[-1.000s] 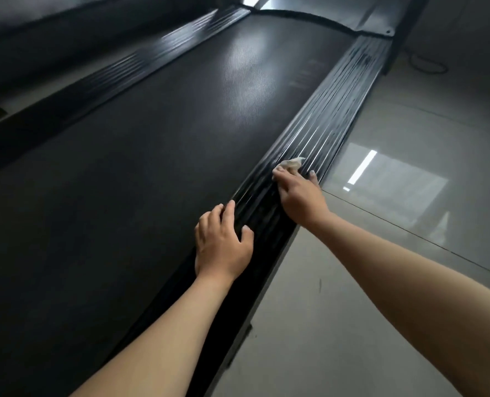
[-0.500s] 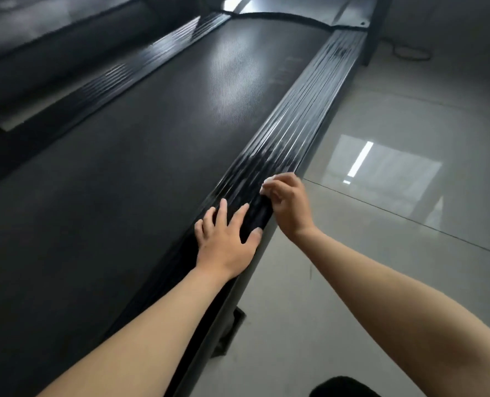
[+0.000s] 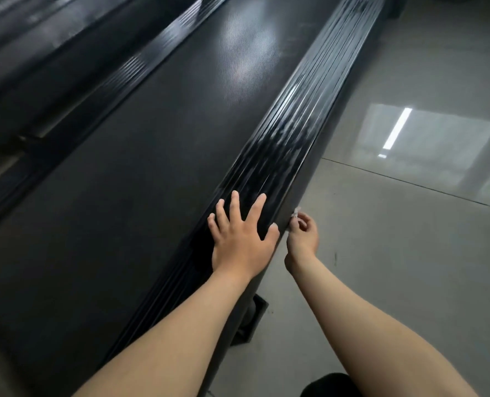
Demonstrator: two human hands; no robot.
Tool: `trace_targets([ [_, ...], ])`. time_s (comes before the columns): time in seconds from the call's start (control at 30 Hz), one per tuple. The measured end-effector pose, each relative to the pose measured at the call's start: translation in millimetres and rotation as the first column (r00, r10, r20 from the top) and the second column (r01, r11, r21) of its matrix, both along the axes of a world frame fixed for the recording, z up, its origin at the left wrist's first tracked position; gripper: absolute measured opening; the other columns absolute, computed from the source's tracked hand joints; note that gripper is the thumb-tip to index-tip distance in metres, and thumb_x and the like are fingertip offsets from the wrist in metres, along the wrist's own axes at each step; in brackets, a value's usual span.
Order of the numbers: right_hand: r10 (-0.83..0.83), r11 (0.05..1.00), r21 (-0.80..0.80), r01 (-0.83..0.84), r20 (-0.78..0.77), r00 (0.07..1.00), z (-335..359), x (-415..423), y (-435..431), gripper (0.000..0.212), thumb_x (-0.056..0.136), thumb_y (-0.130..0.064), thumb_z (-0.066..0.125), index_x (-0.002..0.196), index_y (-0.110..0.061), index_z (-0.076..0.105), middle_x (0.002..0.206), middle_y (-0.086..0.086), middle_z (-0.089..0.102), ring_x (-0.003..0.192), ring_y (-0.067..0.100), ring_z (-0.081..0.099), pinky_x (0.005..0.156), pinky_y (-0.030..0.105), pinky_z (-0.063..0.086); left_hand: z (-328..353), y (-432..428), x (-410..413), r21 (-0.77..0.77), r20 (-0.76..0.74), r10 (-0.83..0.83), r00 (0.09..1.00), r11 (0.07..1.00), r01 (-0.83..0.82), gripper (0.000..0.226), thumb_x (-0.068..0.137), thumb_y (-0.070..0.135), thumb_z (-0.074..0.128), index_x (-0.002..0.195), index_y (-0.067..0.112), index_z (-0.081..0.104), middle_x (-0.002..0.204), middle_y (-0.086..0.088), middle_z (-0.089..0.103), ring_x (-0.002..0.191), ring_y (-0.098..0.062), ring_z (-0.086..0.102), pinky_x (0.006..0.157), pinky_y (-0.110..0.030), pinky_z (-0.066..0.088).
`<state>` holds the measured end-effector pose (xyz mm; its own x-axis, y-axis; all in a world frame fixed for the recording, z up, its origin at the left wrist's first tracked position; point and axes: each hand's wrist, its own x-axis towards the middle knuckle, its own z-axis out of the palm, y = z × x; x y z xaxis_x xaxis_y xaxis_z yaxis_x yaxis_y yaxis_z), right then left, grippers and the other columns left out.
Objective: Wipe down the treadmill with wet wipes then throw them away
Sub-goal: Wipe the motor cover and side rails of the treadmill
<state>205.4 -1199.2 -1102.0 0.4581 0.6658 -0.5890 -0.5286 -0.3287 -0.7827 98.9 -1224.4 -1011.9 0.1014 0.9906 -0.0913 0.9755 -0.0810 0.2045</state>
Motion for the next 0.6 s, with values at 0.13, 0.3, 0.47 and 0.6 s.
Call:
trace_targets([
  [0.13, -0.044, 0.998, -0.044, 0.036, -0.191, 0.981, 12, 6, 6, 0.008, 0.102, -0.017, 0.059, 0.101, -0.025, 0.062, 0.119, 0.009, 0.069, 0.102, 0.018, 0.065, 0.098, 0.037, 0.054, -1, 1, 2, 0.0, -0.002, 0.012, 1.0, 1.0, -0.012, 0.066, 0.098, 0.059, 0.037, 0.156, 0.047, 0.01, 0.169, -0.008, -0.001, 0.154, -0.036, -0.007, 0.124, -0.058, -0.001],
  [0.3, 0.011, 0.982, 0.187, 0.017, -0.146, 0.989, 52, 17, 10, 0.01, 0.099, -0.014, 0.063, 0.106, -0.02, 0.068, 0.108, 0.0, 0.073, 0.098, 0.006, 0.068, 0.079, 0.018, 0.055, -2, 1, 3, 0.015, -0.009, 0.022, 1.0, 1.0, -0.022, 0.066, 0.098, 0.058, 0.038, 0.156, 0.047, 0.011, 0.169, -0.009, -0.001, 0.154, -0.037, -0.006, 0.124, -0.058, 0.0],
  [0.47, -0.042, 0.995, 0.09, 0.054, -0.134, 0.99, 38, 5, 3, 0.014, 0.103, -0.012, 0.056, 0.111, -0.02, 0.064, 0.107, -0.003, 0.067, 0.096, 0.008, 0.062, 0.073, 0.016, 0.05, -3, 1, 2, 0.027, -0.016, 0.018, 1.0, 0.999, -0.018, 0.065, 0.098, 0.059, 0.038, 0.156, 0.047, 0.012, 0.169, -0.009, 0.001, 0.154, -0.037, -0.005, 0.124, -0.058, 0.001],
  [0.6, -0.039, 0.974, -0.224, -0.041, -0.34, 0.94, 11, -7, -16, 0.022, 0.102, -0.01, 0.051, 0.101, -0.028, 0.063, 0.099, -0.004, 0.064, 0.085, 0.014, 0.055, 0.067, 0.028, 0.042, -2, 0, 0, 0.028, -0.009, 0.021, 1.0, 0.999, -0.021, 0.064, 0.098, 0.059, 0.037, 0.156, 0.048, 0.012, 0.169, -0.008, 0.001, 0.154, -0.036, -0.005, 0.124, -0.056, 0.0],
])
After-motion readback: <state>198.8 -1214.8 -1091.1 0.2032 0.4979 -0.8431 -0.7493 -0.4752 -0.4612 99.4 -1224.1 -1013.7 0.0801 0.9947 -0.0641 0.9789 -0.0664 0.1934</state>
